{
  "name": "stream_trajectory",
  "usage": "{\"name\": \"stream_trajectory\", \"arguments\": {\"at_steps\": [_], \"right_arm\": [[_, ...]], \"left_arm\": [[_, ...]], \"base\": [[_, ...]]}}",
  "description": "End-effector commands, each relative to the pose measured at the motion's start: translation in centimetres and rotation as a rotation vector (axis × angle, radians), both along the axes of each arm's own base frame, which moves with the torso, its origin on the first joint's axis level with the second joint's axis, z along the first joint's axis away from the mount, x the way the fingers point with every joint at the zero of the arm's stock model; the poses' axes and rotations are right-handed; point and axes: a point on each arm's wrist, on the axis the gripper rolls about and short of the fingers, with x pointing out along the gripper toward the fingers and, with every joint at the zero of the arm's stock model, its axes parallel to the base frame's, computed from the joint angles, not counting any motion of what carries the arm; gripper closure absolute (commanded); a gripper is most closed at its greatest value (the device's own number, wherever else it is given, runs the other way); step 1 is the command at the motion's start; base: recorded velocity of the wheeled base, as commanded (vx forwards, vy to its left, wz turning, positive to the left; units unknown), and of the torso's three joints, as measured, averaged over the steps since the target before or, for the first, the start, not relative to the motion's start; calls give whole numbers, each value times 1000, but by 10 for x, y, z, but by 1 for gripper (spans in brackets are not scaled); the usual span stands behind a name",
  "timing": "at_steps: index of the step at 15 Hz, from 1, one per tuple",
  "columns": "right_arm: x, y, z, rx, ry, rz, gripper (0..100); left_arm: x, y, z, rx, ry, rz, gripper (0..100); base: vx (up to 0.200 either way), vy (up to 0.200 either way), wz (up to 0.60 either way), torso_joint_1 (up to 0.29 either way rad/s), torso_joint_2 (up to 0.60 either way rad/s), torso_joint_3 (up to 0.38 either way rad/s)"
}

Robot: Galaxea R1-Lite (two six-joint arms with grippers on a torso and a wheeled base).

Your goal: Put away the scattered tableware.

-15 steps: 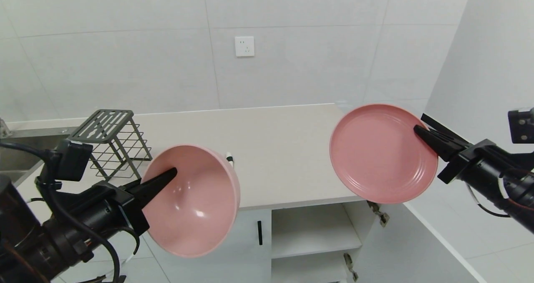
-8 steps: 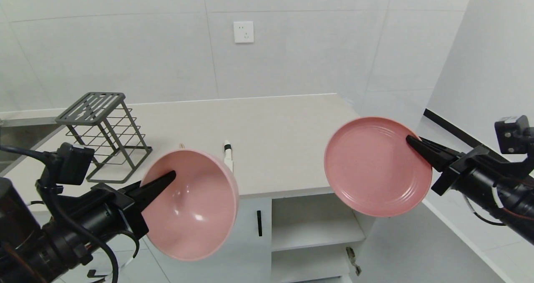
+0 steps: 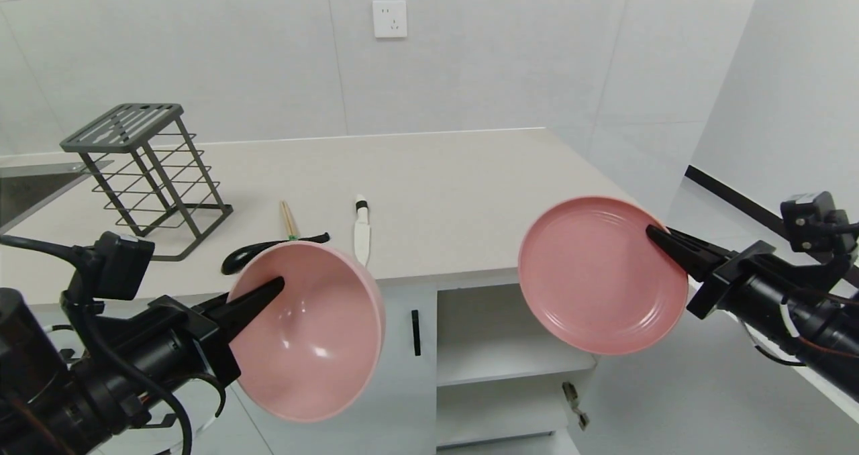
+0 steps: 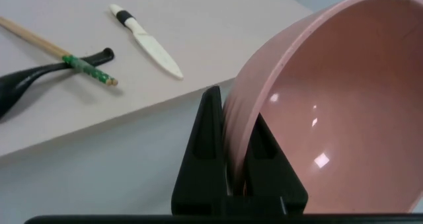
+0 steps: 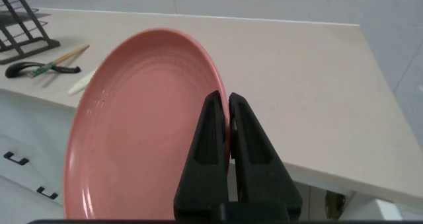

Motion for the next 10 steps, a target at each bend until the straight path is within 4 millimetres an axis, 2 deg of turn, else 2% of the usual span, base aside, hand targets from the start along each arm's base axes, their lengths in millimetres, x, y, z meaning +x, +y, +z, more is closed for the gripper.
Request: {"name": "stream_trajectory", "arguments": {"at_steps": [1,10], "right_arm": [[2,1,-3,-2,11,1,100],[0,1,-7,-8,34,6,100]], "left_arm": [[2,-1,-2,3,11,0,100],[4,-2,-8,18,41,-1,100]], "base": [[0,0,0,-207,515,281],[0,0,0,-189,485,296]]}}
